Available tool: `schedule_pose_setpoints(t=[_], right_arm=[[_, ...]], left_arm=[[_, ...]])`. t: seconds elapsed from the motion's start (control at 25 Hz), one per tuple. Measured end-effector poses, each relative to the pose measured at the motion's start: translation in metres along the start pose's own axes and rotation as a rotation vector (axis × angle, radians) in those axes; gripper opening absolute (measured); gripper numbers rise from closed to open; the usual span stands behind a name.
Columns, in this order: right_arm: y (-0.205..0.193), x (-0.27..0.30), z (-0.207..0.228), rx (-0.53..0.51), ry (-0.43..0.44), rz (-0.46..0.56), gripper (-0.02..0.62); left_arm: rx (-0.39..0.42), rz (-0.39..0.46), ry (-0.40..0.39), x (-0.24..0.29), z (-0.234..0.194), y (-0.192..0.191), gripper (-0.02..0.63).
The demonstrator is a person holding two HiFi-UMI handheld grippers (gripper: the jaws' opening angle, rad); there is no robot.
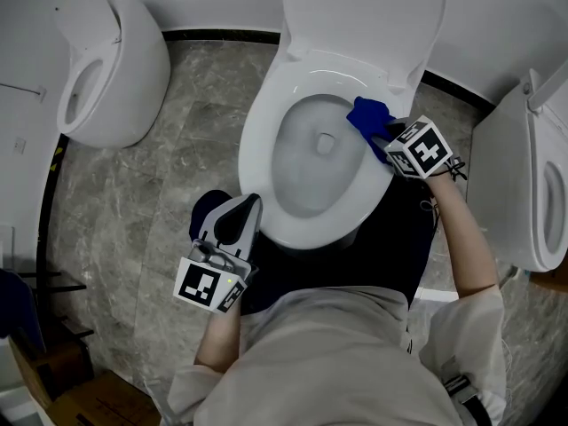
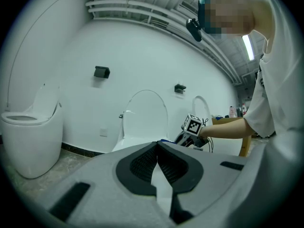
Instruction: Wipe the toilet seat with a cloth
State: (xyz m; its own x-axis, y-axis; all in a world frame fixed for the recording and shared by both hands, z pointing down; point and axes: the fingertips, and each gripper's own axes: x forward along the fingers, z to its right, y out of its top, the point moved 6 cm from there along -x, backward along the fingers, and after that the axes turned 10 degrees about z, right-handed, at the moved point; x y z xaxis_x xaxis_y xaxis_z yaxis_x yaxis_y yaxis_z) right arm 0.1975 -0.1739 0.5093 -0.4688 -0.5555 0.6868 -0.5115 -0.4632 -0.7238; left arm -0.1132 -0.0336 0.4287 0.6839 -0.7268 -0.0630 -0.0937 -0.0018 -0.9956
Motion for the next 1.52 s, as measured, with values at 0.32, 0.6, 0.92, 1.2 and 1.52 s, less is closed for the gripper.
schedule_pose_setpoints(t=[0.32, 0.6, 0.92, 1.2, 1.52], right_arm=[[0.005, 0.006, 0.011, -0.002, -0.007, 0.0, 0.051], [0.011, 0.014, 0.023, 0.008, -0.017, 0.015, 0.052], [0.016, 0.02, 0.029, 0.011, -0.028, 0.019, 0.051], [0.02, 0.024, 0.034, 0.013, -0.023, 0.013, 0.051], [0.025, 0.03, 0.039, 0.009, -0.031, -0.004, 0.051]], left_arm=[[-0.004, -0.013, 0.004, 0.001, -0.001, -0.003, 0.008], [-0.005, -0.026, 0.011, 0.002, -0.003, -0.007, 0.008], [-0.009, -0.03, 0.018, 0.0, -0.006, -0.01, 0.008], [-0.01, -0.029, 0.011, 0.004, -0.004, -0.011, 0.008], [-0.008, -0.027, 0.01, 0.0, -0.004, -0.011, 0.008]])
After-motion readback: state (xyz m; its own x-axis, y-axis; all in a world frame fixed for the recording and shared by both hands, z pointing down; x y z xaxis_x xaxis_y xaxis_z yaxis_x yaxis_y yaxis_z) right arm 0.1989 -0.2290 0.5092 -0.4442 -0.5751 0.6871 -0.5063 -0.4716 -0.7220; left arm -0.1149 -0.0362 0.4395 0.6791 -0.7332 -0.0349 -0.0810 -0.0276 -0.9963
